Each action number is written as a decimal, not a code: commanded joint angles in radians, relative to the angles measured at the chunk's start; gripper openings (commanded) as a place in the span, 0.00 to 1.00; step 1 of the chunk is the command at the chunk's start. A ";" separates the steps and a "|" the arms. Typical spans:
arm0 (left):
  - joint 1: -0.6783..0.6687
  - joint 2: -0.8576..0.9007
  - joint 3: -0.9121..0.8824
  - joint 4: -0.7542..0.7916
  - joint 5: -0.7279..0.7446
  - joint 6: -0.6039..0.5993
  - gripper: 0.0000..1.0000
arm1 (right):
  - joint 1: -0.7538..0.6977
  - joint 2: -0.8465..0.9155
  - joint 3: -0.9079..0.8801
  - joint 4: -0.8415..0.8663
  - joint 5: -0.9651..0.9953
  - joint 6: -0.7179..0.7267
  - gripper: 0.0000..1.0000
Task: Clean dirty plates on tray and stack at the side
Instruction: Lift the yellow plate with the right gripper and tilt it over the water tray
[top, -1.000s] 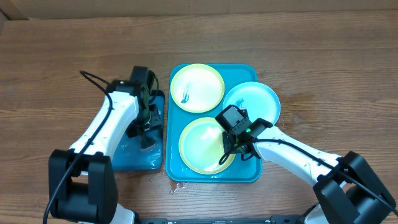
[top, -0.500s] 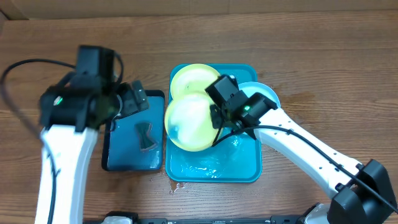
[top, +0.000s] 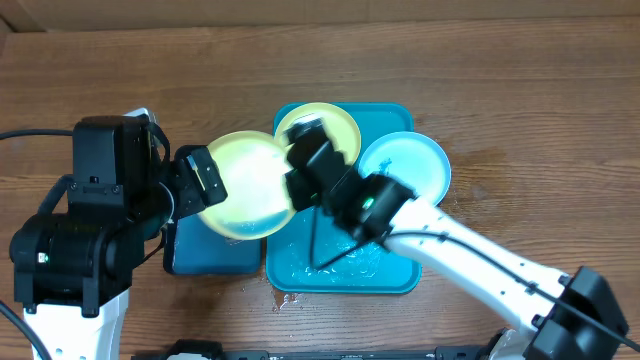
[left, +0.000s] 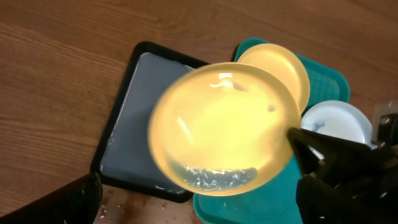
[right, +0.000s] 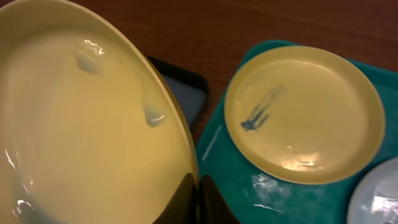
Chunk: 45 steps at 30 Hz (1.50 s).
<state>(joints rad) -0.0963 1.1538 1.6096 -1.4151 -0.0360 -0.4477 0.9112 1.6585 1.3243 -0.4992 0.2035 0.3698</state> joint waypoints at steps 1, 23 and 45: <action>0.005 -0.009 0.017 -0.020 0.011 0.018 1.00 | 0.075 0.063 0.023 0.069 0.194 -0.011 0.04; 0.006 -0.097 0.163 -0.048 -0.326 -0.079 1.00 | 0.359 0.144 0.032 0.316 0.896 -0.391 0.04; 0.006 -0.094 0.162 -0.179 -0.513 -0.267 1.00 | 0.390 0.103 0.032 0.315 0.896 -0.502 0.04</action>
<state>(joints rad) -0.0963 1.0561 1.7607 -1.5940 -0.5293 -0.6689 1.2961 1.8034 1.3285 -0.1944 1.0794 -0.1238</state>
